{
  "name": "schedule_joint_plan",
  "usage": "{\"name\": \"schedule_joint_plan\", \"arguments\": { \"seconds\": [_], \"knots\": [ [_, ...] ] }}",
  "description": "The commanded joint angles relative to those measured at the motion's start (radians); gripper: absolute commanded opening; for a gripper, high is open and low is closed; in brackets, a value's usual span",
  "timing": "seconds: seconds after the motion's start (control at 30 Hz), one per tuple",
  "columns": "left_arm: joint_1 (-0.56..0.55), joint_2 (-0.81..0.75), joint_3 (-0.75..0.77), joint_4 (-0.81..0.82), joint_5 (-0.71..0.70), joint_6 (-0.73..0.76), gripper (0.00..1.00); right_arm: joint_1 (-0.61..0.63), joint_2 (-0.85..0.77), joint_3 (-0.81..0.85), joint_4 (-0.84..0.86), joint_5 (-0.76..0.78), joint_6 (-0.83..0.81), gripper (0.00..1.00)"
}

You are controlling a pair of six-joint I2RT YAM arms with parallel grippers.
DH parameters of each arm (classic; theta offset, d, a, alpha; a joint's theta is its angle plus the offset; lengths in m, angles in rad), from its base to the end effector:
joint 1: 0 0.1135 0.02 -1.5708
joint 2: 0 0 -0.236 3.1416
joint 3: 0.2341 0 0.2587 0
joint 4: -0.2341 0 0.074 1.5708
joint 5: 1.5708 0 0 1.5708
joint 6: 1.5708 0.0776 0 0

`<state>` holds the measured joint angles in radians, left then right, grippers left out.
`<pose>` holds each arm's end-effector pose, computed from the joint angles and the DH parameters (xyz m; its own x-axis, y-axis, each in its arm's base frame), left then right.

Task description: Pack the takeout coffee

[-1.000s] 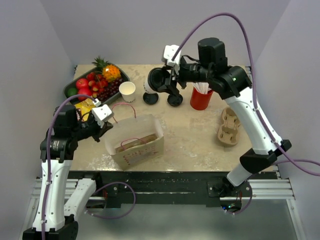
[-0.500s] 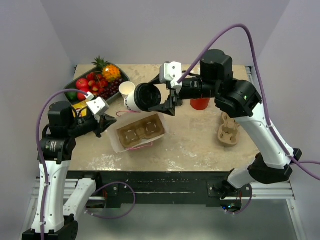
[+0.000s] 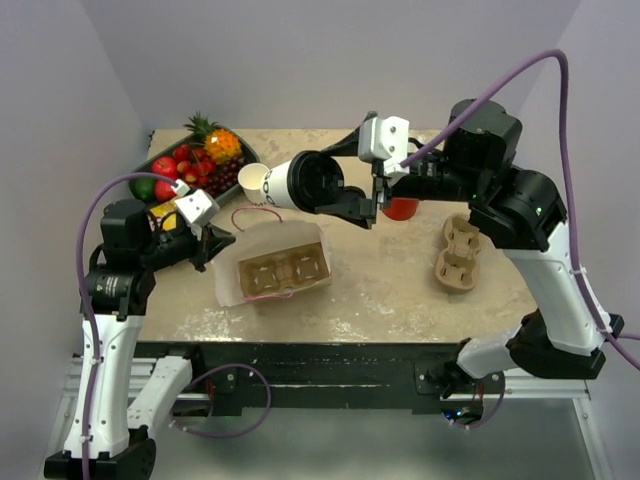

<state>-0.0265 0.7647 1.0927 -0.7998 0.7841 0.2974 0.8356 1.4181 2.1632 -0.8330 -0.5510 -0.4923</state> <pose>0.1819 -0.0596 0.3562 -0.2446 0.2140 -0.9457 0.7523 0.6572 -0.0458 0.1496 0.2260 0.5492 0.4121 -0.1447 -0.8996 -0.8930 0.1320 -0.4303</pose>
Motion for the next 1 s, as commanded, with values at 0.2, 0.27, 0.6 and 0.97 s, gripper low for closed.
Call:
{"name": "schedule_joint_plan", "arguments": {
  "seconds": [0.2,0.27,0.6,0.97],
  "knots": [
    [0.004,-0.007,0.022,0.077,0.041,-0.078,0.0,0.057,-0.059,-0.11,-0.089,-0.032,-0.068,0.0],
    [0.004,-0.015,0.022,0.071,0.056,-0.092,0.0,0.074,-0.068,-0.149,-0.062,0.04,-0.089,0.0],
    [0.005,-0.082,0.013,0.053,0.125,-0.144,0.0,0.192,-0.085,-0.387,-0.063,0.239,-0.307,0.0],
    [0.01,-0.176,-0.075,0.091,0.178,-0.277,0.0,0.345,-0.047,-0.493,-0.006,0.476,-0.348,0.0]
  ]
}}
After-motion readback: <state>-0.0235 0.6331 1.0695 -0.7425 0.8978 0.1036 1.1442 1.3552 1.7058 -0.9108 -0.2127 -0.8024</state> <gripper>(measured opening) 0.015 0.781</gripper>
